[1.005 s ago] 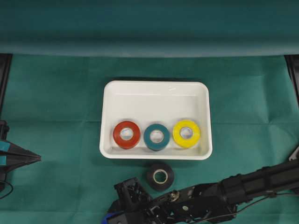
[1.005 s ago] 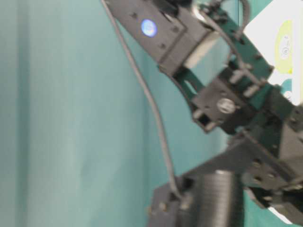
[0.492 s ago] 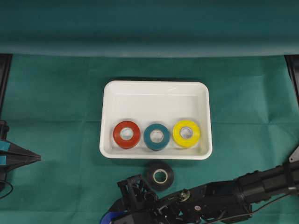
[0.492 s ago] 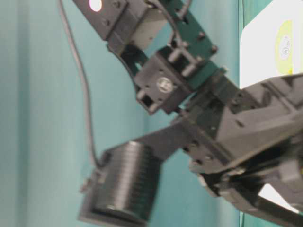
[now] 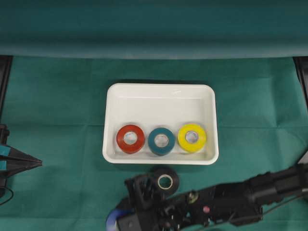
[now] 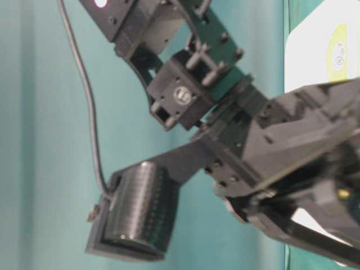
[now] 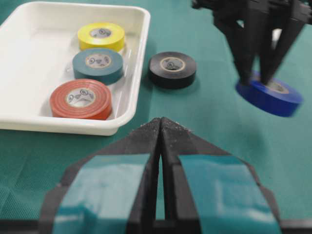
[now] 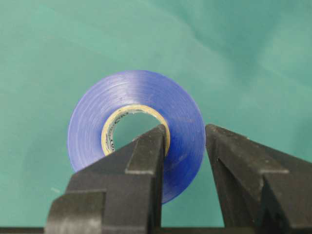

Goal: Put the tape into the white case with the right arm.
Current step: 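Lower the right gripper into the blue roll's hole and grip it, then carry the blue tape roll into the tray above the red roll, release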

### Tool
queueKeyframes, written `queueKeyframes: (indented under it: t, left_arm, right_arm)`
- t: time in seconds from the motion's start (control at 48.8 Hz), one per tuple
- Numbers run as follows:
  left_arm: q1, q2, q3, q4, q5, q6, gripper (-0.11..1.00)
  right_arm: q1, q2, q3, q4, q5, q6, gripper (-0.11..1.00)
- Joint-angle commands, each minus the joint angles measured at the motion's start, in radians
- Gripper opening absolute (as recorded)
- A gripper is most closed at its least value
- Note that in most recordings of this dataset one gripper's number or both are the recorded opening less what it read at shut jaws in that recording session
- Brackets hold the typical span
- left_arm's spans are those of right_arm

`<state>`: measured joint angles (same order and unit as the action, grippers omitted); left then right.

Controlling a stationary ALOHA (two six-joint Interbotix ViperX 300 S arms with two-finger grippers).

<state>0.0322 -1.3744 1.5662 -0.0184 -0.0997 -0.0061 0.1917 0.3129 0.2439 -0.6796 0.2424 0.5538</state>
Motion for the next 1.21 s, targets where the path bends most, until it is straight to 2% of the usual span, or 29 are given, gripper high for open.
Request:
queueKeyframes:
  t: [0.0, 0.369, 0.738, 0.923, 1.189]
  left_arm:
    - [0.002, 0.009, -0.011, -0.002, -0.009, 0.000, 0.00]
    - [0.002, 0.009, -0.011, -0.002, -0.009, 0.000, 0.00]
    - [0.002, 0.009, -0.011, -0.002, -0.011, 0.000, 0.00]
    - [0.002, 0.009, -0.011, -0.002, -0.009, 0.000, 0.00]
    - [0.002, 0.009, -0.011, -0.002, -0.011, 0.000, 0.00]
  right_arm:
    - [-0.051, -0.077, -0.006, -0.009, 0.040, -0.003, 0.01]
    - [-0.255, -0.135, 0.041, -0.061, 0.040, -0.020, 0.01]
    - [-0.449, -0.133, 0.071, -0.067, -0.107, -0.025, 0.01]
    - [-0.503, -0.127, 0.084, -0.067, -0.130, -0.025, 0.01]
    - [-0.515, -0.118, 0.092, -0.069, -0.140, -0.028, 0.01]
